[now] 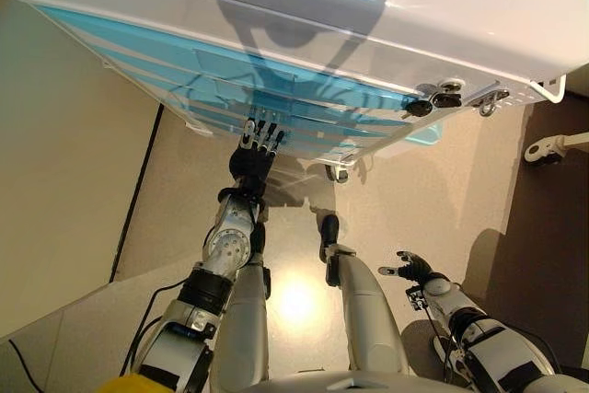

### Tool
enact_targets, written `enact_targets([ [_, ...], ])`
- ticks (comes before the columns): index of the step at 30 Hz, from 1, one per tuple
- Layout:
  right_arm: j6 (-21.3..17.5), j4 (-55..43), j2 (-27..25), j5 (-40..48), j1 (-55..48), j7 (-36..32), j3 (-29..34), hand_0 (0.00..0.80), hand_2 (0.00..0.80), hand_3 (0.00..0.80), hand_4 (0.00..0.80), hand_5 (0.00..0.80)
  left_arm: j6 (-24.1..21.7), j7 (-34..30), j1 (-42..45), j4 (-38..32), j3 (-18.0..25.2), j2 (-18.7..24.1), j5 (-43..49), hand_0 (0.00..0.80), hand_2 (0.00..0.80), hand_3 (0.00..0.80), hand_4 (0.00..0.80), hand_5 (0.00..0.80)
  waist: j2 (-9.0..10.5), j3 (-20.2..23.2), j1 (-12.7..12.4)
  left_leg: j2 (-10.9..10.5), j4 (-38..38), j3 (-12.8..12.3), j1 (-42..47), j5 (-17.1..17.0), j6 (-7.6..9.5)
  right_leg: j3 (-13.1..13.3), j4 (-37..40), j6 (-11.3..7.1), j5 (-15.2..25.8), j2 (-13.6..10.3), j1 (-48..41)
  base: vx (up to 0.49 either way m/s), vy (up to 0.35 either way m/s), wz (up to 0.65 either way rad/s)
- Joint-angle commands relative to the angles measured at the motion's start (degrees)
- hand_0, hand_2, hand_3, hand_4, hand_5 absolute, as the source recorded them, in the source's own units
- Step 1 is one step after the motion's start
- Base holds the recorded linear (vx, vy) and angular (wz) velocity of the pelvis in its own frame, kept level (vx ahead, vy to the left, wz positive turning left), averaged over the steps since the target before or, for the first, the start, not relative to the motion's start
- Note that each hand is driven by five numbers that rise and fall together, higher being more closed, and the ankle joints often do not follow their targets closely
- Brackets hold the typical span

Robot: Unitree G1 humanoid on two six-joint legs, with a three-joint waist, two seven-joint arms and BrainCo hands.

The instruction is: Open the drawer and pick up the medicine

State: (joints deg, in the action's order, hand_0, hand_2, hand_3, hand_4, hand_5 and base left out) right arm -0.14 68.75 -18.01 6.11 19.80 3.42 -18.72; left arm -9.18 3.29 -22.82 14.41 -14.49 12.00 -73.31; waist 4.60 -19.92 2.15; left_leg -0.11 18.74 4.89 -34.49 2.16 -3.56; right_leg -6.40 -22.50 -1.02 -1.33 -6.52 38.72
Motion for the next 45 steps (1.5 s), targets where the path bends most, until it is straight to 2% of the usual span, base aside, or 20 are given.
enact_targets([
  [1, -0.9, 0.0, -2.3, -0.7, -2.9, -0.3, -1.5, 0.0, 0.0, 0.0, 0.0, 0.0, -2.0, -3.5, -5.6, -4.5, 3.4, 0.5, 1.1, 0.0, 0.0, 0.0, 0.0, 0.0, -1.03, 2.0, 0.4, -1.0, -3.2, -0.3, -1.4, -3.3, 1.02, -0.9, 2.4, -3.92, -1.1, 0.4, -3.5, 0.0, 0.0, 0.0],
  [5, -0.9, 0.3, -2.4, 0.1, -2.8, -0.4, -1.6, 0.0, 0.0, 0.0, 0.0, 0.0, -3.2, -2.2, -10.7, 3.5, 5.3, 1.2, -0.2, 0.0, 0.0, 0.0, 0.0, 0.0, 0.14, 3.0, 1.1, -0.6, -4.4, 0.2, -2.0, -4.0, 0.7, -1.4, 2.8, -4.09, -0.9, 0.6, -2.5, 0.005, -0.027, 0.07],
  [8, -0.8, 0.7, -2.4, 0.2, -2.7, -0.3, -1.8, 0.0, 0.0, 0.0, 0.0, 0.0, -3.1, -1.7, -12.6, 6.3, 5.5, 1.5, -0.2, 0.0, 0.0, 0.0, 0.0, 0.0, 0.59, 2.9, 1.4, -0.4, -4.0, 0.3, -2.7, -4.1, 0.63, -1.5, 2.9, -4.13, -0.9, 0.7, -2.0, 0.0, 0.0, 0.0],
  [10, -0.7, 0.7, -2.6, 0.4, -2.7, -0.4, -1.8, 0.0, 0.0, 0.0, 0.0, 0.0, -3.1, -1.5, -13.8, 8.2, 5.7, 2.0, 0.0, 0.135, 0.135, 0.135, 0.135, 0.135, 0.99, 3.0, 1.6, -0.2, -3.9, 0.5, -3.2, -4.2, 0.47, -1.7, 3.1, -4.12, -0.8, 0.8, -1.8, 0.007, -0.015, 0.01],
  [11, -0.6, 0.8, -2.6, 0.3, -3.0, -0.4, -2.0, 0.0, 0.0, 0.0, 0.0, 0.0, -3.1, -1.3, -14.8, 9.4, 5.7, 2.6, 0.4, 0.43, 0.43, 0.43, 0.43, 0.43, 1.21, 3.1, 1.7, -0.1, -3.8, 0.6, -3.4, -4.3, 0.42, -1.7, 3.1, -4.06, -0.8, 0.9, -1.6, 0.0, 0.0, 0.0],
  [12, -0.6, 0.8, -2.6, 0.4, -3.0, -0.4, -2.0, 0.0, 0.0, 0.0, 0.0, 0.0, -3.1, -1.4, -14.8, 9.4, 5.7, 2.6, 0.4, 0.477, 0.477, 0.477, 0.477, 0.477, 1.21, 3.1, 1.7, -0.1, -3.8, 0.6, -3.5, -4.3, 0.42, -1.7, 3.1, -4.06, -0.8, 0.9, -1.6, 0.013, -0.014, 0.05],
  [13, -0.5, 1.1, -2.6, 0.3, -3.1, -0.4, -2.0, 0.0, 0.0, 0.0, 0.0, 0.0, -3.0, -1.3, -15.2, 9.8, 5.7, 2.8, 0.8, 0.8, 0.8, 0.8, 0.8, 0.8, 1.25, 3.2, 1.8, 0.0, -3.8, 0.7, -3.6, -4.2, 0.43, -1.7, 3.1, -4.06, -0.8, 1.0, -1.5, 0.01, -0.005, 0.06],
  [27, -0.4, 0.4, -2.6, -1.6, -3.5, -1.4, -3.6, 0.0, 0.0, 0.0, 0.0, 0.0, -2.6, -3.1, -15.8, 6.8, 5.2, 2.8, 2.2, 0.8, 0.8, 0.8, 0.8, 0.8, 0.94, 3.8, 2.0, 0.3, -3.8, 1.2, -4.6, -4.7, -0.17, -1.6, 4.0, -3.92, -0.2, 1.6, -0.9, 0.003, -0.002, 0.0],
  [28, -0.4, 0.3, -2.6, -1.7, -3.5, -1.5, -3.8, 0.0, 0.0, 0.0, 0.0, 0.0, -2.7, -3.1, -15.6, 6.8, 5.3, 2.7, 2.2, 0.8, 0.8, 0.8, 0.8, 0.8, 0.87, 4.0, 2.0, 0.5, -3.6, 1.5, -3.9, -3.0, -0.36, -1.3, 3.3, -4.16, -1.8, 1.8, -1.4, 0.071, -0.019, 0.0],
  [29, -0.4, 0.3, -2.6, -1.8, -3.5, -1.5, -3.9, 0.0, 0.0, 0.0, 0.0, 0.0, -2.7, -3.1, -15.6, 7.0, 5.3, 2.7, 2.2, 0.8, 0.8, 0.8, 0.8, 0.8, 0.88, 4.0, 2.0, 0.5, -3.4, 1.5, -4.0, -3.0, -0.35, -1.3, 3.2, -4.11, -1.8, 1.9, -1.3, 0.0, 0.0, 0.0],
  [30, -0.4, 0.2, -2.6, -1.7, -3.4, -1.5, -3.8, 0.0, 0.0, 0.0, 0.0, 0.0, -2.7, -3.1, -15.6, 6.9, 5.3, 2.7, 2.2, 0.8, 0.8, 0.8, 0.8, 0.8, 0.92, 3.8, 1.9, 0.4, -3.4, 1.3, -4.8, -4.6, -0.16, -1.6, 3.5, -3.82, -0.3, 1.7, -0.8, -0.124, 0.016, 0.0],
  [31, -0.4, 0.3, -2.6, -1.8, -3.5, -1.5, -3.9, 0.0, 0.0, 0.0, 0.0, 0.0, -2.7, -3.1, -15.5, 7.4, 5.3, 2.6, 2.3, 0.8, 0.8, 0.8, 0.8, 0.8, 0.91, 3.8, 1.9, 0.3, -3.1, 1.2, -4.9, -4.5, -0.15, -1.6, 3.3, -3.75, -0.3, 1.7, -0.6, 0.0, 0.0, 0.0],
  [32, -0.4, 0.2, -2.6, -1.8, -3.7, -1.5, -4.0, 0.0, 0.0, 0.0, 0.0, 0.0, -2.6, -3.2, -15.4, 7.7, 5.3, 2.5, 2.2, 0.8, 0.8, 0.8, 0.8, 0.8, 0.9, 4.1, 1.9, 0.5, -2.8, 1.4, -4.2, -2.8, -0.37, -1.3, 2.9, -4.0, -1.9, 1.9, -1.2, 0.062, -0.022, 0.0],
  [38, -0.2, 0.5, -2.9, -2.2, -4.1, -1.6, -3.8, 0.0, 0.0, 0.0, 0.0, 0.0, -2.1, -3.7, -14.5, 7.7, 5.2, 2.4, 2.4, 0.8, 0.8, 0.8, 0.8, 0.8, 1.03, 4.3, 1.8, 0.6, -2.4, 1.6, -4.2, -2.8, -0.43, -1.3, 2.6, -3.82, -2.0, 2.0, -1.3, 0.012, -0.004, 0.0],
  [45, 0.0, 0.6, -2.9, -3.4, -4.4, -1.9, -3.4, 0.0, 0.0, 0.0, 0.0, 0.0, -0.4, -6.0, -9.1, 2.2, 3.9, 0.9, 2.2, 0.8, 0.8, 0.8, 0.8, 0.8, 0.71, 3.4, 0.9, 0.5, -2.3, 1.8, -3.4, -3.0, -0.33, -1.5, 2.3, -3.7, -1.8, 1.8, -2.3, -0.024, 0.001, 0.0],
])
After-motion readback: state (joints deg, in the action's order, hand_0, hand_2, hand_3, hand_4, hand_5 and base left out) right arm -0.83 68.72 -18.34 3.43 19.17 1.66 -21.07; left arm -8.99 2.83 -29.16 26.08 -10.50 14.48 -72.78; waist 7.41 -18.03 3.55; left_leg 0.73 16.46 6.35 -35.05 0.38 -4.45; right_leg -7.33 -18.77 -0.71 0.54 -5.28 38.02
